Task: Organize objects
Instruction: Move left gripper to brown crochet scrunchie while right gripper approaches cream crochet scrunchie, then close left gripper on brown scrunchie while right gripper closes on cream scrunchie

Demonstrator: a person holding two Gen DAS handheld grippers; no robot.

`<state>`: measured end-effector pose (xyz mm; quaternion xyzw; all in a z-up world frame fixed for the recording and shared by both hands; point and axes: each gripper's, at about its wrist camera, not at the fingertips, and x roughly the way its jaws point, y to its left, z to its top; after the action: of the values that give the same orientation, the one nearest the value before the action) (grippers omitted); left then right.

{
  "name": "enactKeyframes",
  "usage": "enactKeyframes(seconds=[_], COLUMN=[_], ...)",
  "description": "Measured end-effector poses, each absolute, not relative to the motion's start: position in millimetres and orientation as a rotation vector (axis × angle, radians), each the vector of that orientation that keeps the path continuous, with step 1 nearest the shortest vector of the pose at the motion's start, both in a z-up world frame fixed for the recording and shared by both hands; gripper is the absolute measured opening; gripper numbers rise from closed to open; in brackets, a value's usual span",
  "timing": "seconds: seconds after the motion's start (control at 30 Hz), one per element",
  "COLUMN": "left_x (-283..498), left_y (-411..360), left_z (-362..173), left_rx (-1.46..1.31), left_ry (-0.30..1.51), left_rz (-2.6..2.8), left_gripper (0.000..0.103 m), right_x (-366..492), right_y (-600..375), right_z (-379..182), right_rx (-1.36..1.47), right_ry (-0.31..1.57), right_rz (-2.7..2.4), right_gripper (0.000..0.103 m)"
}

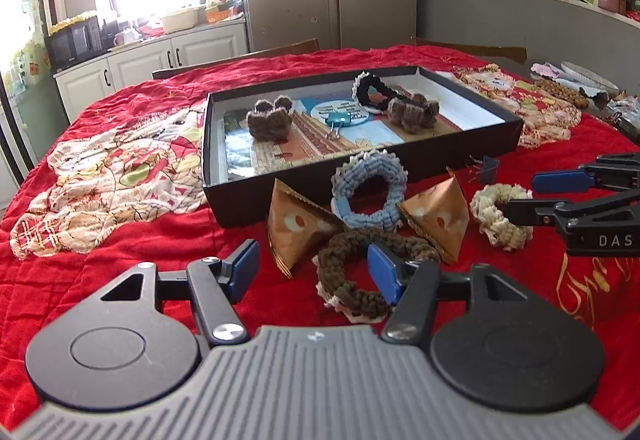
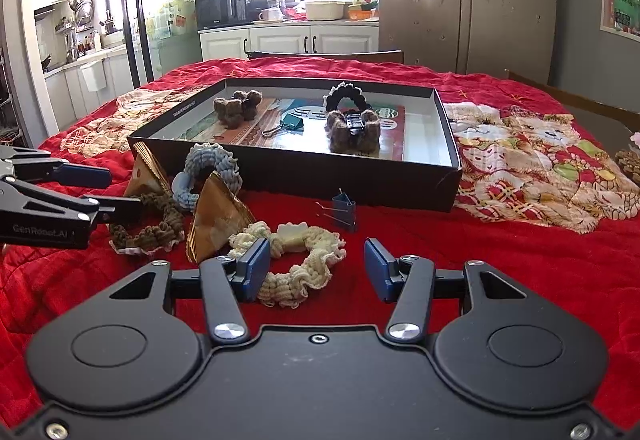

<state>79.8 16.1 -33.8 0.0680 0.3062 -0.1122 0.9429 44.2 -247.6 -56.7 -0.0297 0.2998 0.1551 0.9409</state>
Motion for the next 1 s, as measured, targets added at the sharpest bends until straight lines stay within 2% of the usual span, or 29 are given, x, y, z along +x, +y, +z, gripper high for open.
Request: enactKeyframes(seconds=[0.43, 0.87, 1.0], left_x=[80.2, 78.2, 77.2], left_y=[13.6, 10.9, 10.7], left_z=[-44.1, -50.1, -51.3], left_rx=[0.129, 0.098, 0.083], left_ry=[0.648, 0.662, 0.662], left_rz=[-0.238, -0.251, -0.242], left_gripper=[0.073, 0.071, 0.069], right_x=[44.2, 45.0, 45.5], right_y=[-245.7, -242.5, -241.6], right_z=[-60.9, -63.9, -65.2], right_rx=[-0.064, -0.067, -0.07], right_ry=[0.62, 0.625, 0.632], right_rz=[0.324, 0.334, 0.334], right_gripper=[0.05, 0.039, 0.033])
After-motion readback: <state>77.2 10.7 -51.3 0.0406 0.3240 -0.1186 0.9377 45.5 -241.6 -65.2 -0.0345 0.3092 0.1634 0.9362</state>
